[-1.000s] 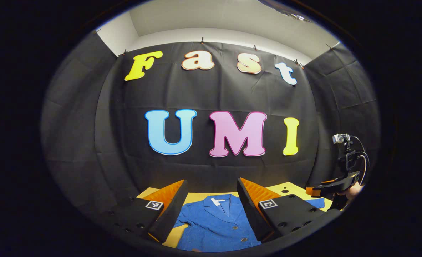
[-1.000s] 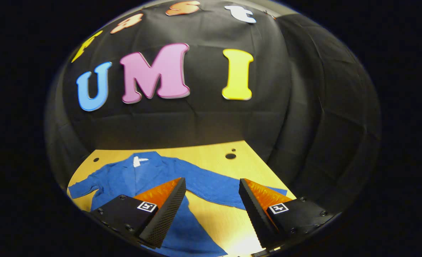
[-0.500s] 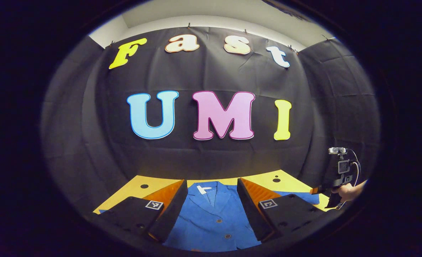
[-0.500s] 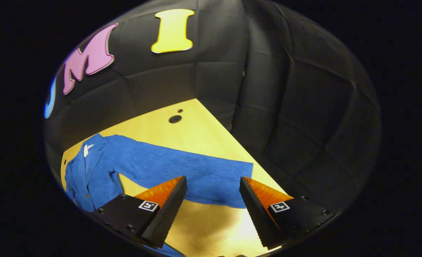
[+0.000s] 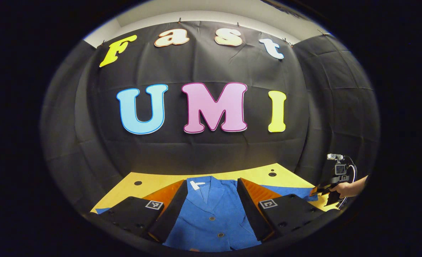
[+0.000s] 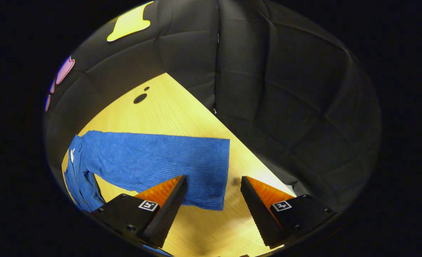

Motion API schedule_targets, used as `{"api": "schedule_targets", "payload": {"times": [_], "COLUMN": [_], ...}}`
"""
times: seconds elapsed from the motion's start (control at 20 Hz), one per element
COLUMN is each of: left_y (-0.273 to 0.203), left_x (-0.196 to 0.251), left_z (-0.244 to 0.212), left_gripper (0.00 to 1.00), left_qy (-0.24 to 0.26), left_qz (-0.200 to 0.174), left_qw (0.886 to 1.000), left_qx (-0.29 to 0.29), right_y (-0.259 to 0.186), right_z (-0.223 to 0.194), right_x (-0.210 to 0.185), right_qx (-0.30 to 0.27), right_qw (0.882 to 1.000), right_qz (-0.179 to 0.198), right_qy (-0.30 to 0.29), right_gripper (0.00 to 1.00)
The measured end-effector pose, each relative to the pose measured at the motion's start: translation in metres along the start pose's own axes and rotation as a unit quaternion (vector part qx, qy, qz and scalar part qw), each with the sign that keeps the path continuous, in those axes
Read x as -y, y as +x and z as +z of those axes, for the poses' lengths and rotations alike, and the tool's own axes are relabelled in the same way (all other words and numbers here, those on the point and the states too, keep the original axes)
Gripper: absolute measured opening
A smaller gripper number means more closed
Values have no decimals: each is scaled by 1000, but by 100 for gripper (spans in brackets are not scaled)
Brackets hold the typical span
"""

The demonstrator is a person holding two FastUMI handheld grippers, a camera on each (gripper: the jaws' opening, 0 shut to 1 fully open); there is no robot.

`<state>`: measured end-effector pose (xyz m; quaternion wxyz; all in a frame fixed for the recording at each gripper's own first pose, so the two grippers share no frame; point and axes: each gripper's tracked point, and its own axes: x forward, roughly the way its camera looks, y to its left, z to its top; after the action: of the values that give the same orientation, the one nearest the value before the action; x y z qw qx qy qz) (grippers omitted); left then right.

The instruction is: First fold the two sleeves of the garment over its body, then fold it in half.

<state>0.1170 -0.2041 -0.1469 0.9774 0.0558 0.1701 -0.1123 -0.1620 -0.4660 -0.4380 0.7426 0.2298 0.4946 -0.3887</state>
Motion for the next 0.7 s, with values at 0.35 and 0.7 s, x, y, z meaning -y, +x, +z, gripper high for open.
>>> {"api": "schedule_targets", "payload": {"times": [0.35,0.7], "left_y": [6,8], "left_x": [8,3], "left_z": [0,-5], "left_gripper": [80,80], "left_qy": [4,-1], "left_qz": [-6,-1], "left_qw": [1000,1000], "left_qx": [-3,-7], "right_y": [6,-2], "right_z": [-2,-7], "right_x": [-11,-30], "right_qx": [-23,-45], "right_qw": [999,993], "right_qz": [-15,95], "right_qy": [-17,45], "right_gripper": [68,5]}}
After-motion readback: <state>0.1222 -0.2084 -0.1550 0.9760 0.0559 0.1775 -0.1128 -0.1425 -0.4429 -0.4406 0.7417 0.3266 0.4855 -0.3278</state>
